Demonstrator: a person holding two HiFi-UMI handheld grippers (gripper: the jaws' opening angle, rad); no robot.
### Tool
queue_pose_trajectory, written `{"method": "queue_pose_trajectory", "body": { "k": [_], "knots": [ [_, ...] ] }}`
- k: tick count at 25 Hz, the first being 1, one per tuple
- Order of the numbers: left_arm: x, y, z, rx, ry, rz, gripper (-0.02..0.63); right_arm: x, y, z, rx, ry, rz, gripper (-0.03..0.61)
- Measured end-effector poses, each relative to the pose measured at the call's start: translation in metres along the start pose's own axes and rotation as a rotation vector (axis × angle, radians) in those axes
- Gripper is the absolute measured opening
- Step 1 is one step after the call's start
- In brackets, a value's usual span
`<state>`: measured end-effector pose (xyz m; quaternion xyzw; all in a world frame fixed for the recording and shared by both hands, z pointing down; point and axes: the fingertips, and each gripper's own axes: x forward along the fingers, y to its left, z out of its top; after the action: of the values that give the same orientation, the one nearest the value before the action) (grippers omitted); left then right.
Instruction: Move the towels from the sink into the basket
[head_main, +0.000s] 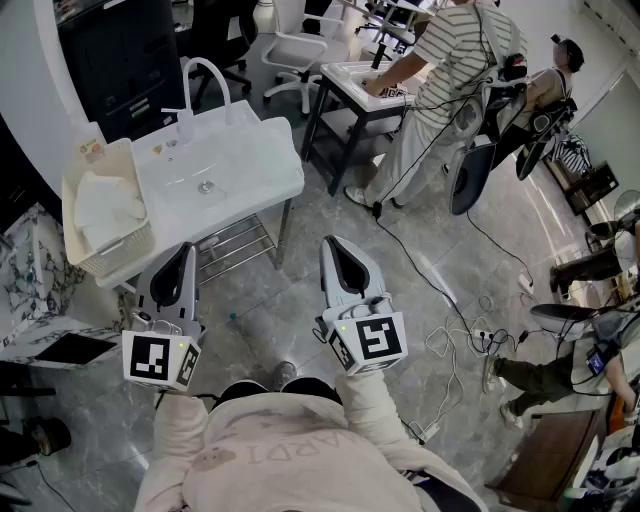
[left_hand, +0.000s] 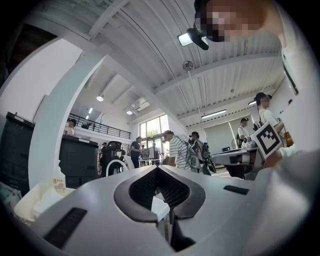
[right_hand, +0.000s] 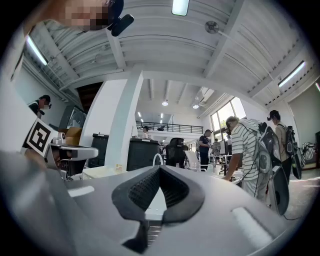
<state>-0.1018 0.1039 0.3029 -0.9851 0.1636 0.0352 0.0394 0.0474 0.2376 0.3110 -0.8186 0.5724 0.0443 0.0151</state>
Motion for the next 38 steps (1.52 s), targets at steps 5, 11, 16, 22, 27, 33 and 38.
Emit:
{"method": "queue_pose_trajectory", "body": {
  "k": [5, 11, 16, 22, 27, 33, 38],
  "knots": [
    [0.001, -0.001, -0.001, 0.001, -0.007, 0.0, 0.005, 0.0, 0.0, 0.0, -0.013, 0.002, 0.003, 0.011],
    [0.006, -0.001, 0.0, 0.005, -0.011, 0.006, 0.005, 0.006, -0.004, 0.001, -0.009, -0.004, 0.012, 0.011],
    [0.011, -0.003, 0.004, 0.012, -0.017, 0.012, 0.005, 0.01, -0.009, 0.005, -0.026, -0.01, 0.03, 0.011],
    [0.025, -0.01, 0.003, 0.022, -0.023, 0.029, 0.005, 0.017, -0.026, 0.005, 0.008, -0.05, 0.039, 0.009],
    [0.035, -0.019, 0.003, 0.027, -0.025, 0.043, 0.005, 0.02, -0.04, -0.003, 0.039, -0.038, 0.064, 0.011],
    [0.042, -0.031, -0.009, 0.039, 0.0, 0.043, 0.005, 0.025, -0.048, -0.016, 0.065, -0.023, 0.085, 0.011],
    [0.054, -0.021, -0.012, 0.034, 0.003, 0.051, 0.005, 0.041, -0.051, -0.02, 0.064, -0.015, 0.093, 0.01]
  ]
}}
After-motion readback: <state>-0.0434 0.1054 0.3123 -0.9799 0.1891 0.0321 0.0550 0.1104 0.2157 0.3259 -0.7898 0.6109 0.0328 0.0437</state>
